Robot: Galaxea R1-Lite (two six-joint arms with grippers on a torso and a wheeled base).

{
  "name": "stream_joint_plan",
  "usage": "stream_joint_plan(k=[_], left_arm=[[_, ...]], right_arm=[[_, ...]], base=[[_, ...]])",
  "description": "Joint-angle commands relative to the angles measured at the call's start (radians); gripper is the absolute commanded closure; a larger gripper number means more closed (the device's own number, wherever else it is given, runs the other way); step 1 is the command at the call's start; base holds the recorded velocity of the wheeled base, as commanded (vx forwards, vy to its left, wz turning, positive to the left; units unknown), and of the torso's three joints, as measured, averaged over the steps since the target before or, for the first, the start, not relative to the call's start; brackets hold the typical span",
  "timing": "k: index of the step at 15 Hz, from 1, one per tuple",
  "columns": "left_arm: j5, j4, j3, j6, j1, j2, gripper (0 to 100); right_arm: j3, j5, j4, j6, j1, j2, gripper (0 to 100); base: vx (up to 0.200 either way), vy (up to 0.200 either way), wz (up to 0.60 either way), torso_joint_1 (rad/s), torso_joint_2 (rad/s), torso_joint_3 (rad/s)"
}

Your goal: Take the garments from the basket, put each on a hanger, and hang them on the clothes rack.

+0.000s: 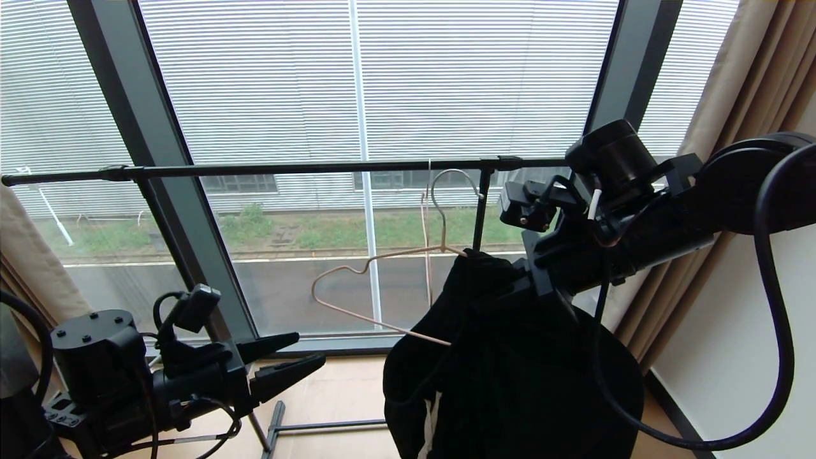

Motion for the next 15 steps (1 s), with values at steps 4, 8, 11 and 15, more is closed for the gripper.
stream_joint_plan(k=[4, 8, 11, 15], left_arm=[[0.298, 0.129, -0.039, 0.113, -0.157, -0.008, 0], [0.584, 0.203, -0.08, 0.16, -0.293, 0.003, 0], [0.627, 0.204, -0.076, 0.159, -0.361, 0.014, 0], [0.629, 0.203, -0.077, 0.16, -0.373, 0.05, 0]], right_arm=[[0.001, -0.079, -0.009, 0.043, 0.061, 0.0, 100], [-0.002, -0.109, -0.009, 0.092, 0.095, -0.006, 100], [0.024, -0.128, -0.059, 0.112, 0.107, -0.022, 100], [0.046, -0.125, -0.075, 0.112, 0.125, -0.031, 100]], base=[[0.0, 0.0, 0.0, 0.0, 0.0, 0.0], [0.0, 0.0, 0.0, 0.0, 0.0, 0.0], [0.0, 0.0, 0.0, 0.0, 0.0, 0.0], [0.0, 0.0, 0.0, 0.0, 0.0, 0.0]])
